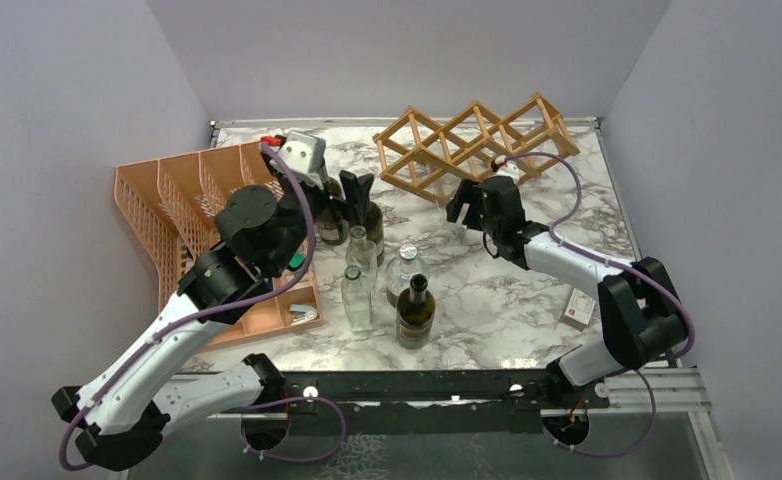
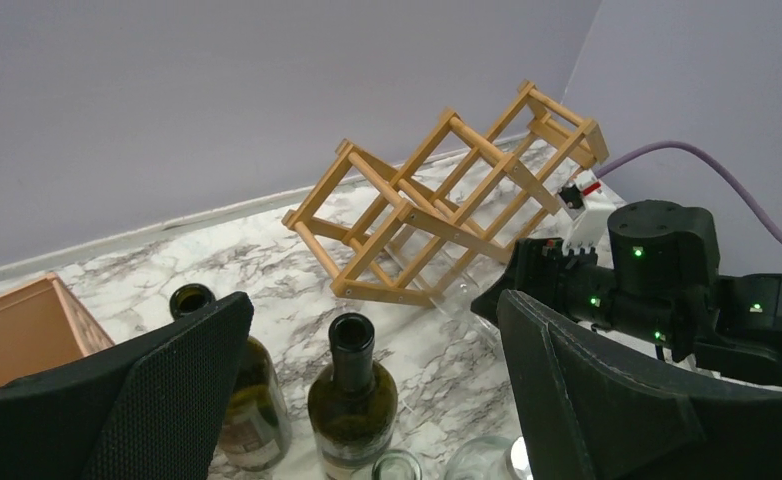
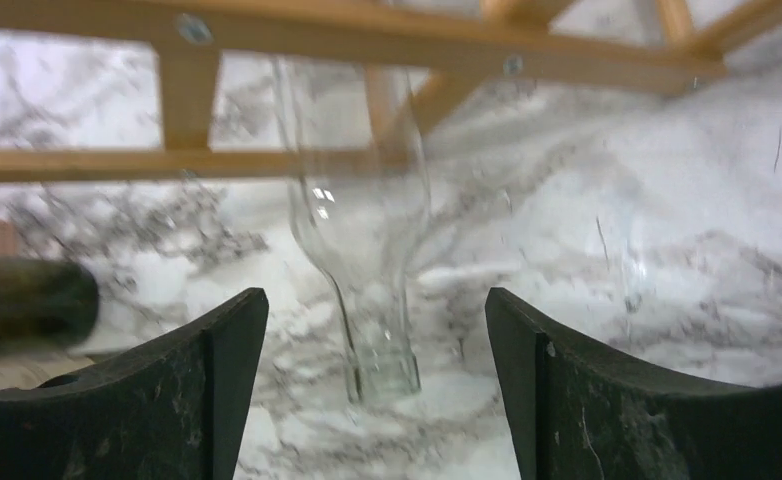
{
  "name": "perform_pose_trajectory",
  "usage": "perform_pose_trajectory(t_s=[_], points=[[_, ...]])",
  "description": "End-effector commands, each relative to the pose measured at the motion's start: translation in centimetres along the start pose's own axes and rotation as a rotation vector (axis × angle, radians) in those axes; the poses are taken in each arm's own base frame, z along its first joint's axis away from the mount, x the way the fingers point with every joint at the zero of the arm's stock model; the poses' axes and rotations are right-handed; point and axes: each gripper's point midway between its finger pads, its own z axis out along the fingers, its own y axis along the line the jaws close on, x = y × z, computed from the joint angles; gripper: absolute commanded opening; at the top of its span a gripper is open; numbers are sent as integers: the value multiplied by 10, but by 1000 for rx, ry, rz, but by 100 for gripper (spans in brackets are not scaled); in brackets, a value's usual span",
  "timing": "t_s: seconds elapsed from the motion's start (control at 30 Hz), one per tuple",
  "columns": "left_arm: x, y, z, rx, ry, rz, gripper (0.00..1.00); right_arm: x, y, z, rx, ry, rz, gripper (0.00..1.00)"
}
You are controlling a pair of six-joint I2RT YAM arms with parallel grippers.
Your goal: Put the wine bottle on the wine rack
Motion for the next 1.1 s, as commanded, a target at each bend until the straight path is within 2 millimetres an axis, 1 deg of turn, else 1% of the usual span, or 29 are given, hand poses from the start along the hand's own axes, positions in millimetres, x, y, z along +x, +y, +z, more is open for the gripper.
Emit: perform_pose_trajectory(t_s=[0.0, 0.1, 0.3, 0.4, 0.47, 0.57, 0.63, 0.8, 0.9, 1.07], points=[[7, 9, -23, -1, 7, 14, 99, 51, -22, -19, 37, 239, -97, 80], [12, 9, -32, 23, 14, 23, 99, 60, -22, -19, 30, 279, -113, 76], [32, 0, -40, 95, 43, 26, 99, 56, -11, -6, -1, 304, -142, 63], [40, 0, -37, 95, 57, 31, 99, 55, -7, 2, 1, 324, -157, 54], [43, -1, -35, 94, 61, 42, 99, 53, -3, 7, -9, 321, -162, 46], [43, 0, -34, 92, 63, 48, 99, 49, 1, 13, -22, 312, -171, 33], [44, 0, -34, 94, 64, 47, 99, 46, 2, 16, -23, 299, -169, 28], [43, -1, -34, 94, 59, 51, 99, 40, 5, 24, -25, 249, -151, 24], [42, -2, -32, 98, 62, 57, 99, 33, 8, 29, -37, 198, -134, 25], [43, -5, -28, 110, 69, 65, 99, 26, 14, 36, -55, 158, -113, 27]])
